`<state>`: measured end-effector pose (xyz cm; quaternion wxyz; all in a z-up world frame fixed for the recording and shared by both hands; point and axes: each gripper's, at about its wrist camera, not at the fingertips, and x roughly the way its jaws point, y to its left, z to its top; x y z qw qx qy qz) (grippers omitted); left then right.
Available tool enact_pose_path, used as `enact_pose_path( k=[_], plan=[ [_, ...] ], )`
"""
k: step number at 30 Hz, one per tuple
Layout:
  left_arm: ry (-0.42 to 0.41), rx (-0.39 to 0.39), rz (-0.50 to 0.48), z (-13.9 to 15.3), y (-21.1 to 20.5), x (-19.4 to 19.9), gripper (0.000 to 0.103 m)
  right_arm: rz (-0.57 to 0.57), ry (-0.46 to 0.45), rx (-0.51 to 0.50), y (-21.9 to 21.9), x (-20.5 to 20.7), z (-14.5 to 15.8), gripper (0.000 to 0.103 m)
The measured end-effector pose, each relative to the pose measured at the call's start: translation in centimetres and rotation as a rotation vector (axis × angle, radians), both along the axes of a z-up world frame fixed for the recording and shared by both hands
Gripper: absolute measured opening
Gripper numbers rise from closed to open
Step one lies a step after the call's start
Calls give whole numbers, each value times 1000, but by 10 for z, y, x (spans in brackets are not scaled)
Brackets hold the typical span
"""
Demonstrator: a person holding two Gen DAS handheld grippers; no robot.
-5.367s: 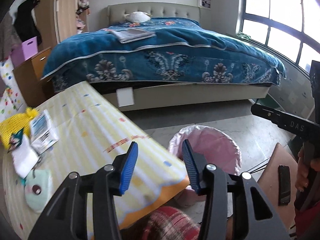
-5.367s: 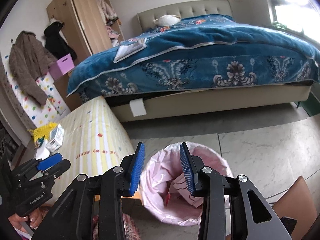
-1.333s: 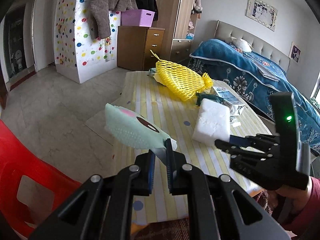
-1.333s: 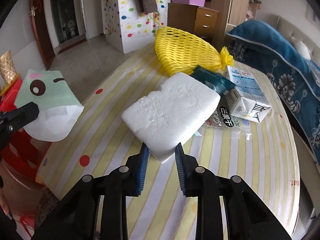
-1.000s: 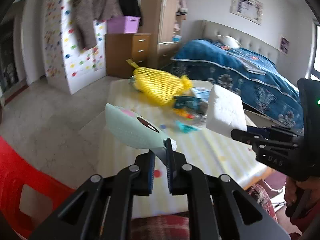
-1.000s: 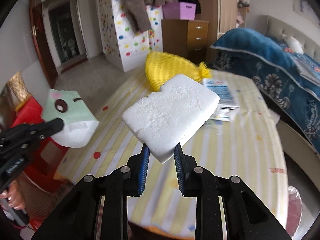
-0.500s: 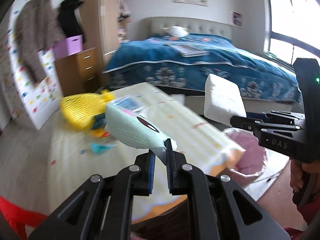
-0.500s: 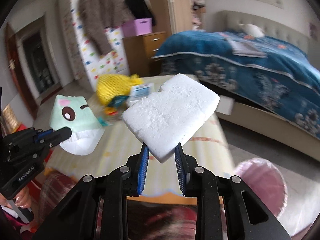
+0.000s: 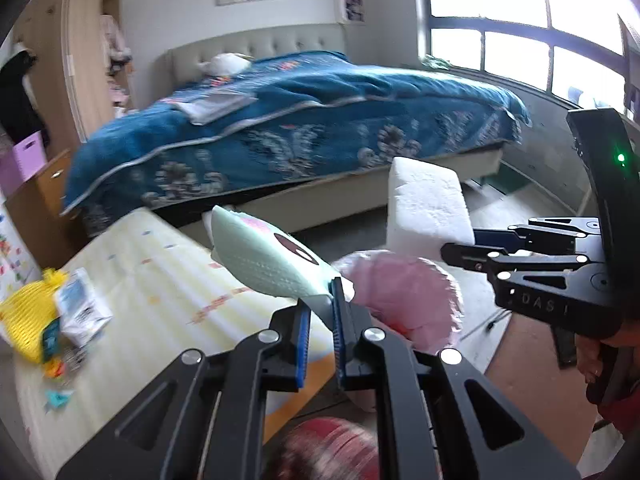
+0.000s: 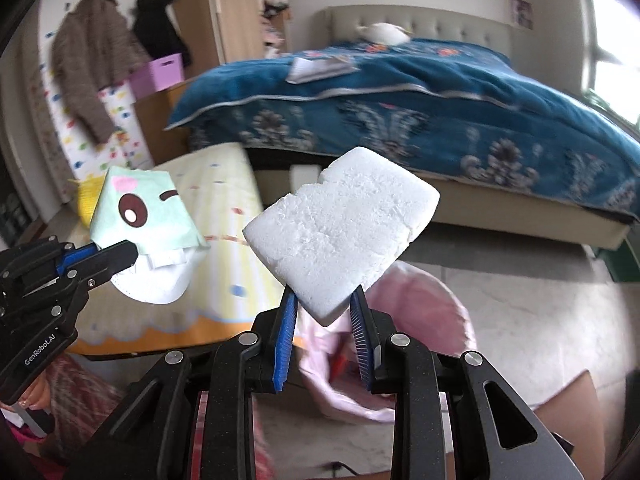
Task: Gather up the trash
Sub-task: 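Carry the cloth and foam block over the wastebasket with both grippers, then open both grippers over the wastebasket to drop the cloth and foam block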
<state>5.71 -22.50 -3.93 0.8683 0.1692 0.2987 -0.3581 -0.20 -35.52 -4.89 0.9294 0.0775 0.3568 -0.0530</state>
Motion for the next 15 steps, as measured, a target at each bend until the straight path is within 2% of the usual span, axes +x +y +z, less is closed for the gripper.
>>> enact_pose_path(
  k=[4,8,12,13,15],
  plan=[
    [22,34,-56,-16,-39,6,8,-39,34,14,-32,-2,-15,28],
    [39,46,-86,-23,-60,12,8,-72,65,31,-63,0,-26,28],
    [37,49,-100,-24,-78,21,10,-94,71,32,-74,6,-30,29],
    [33,49,-97,-24,-81,23,12,-97,72,35,-76,9,-31,29],
    [39,46,-89,-24,-84,29,27,-105,83,54,-86,16,-36,33]
  ],
)
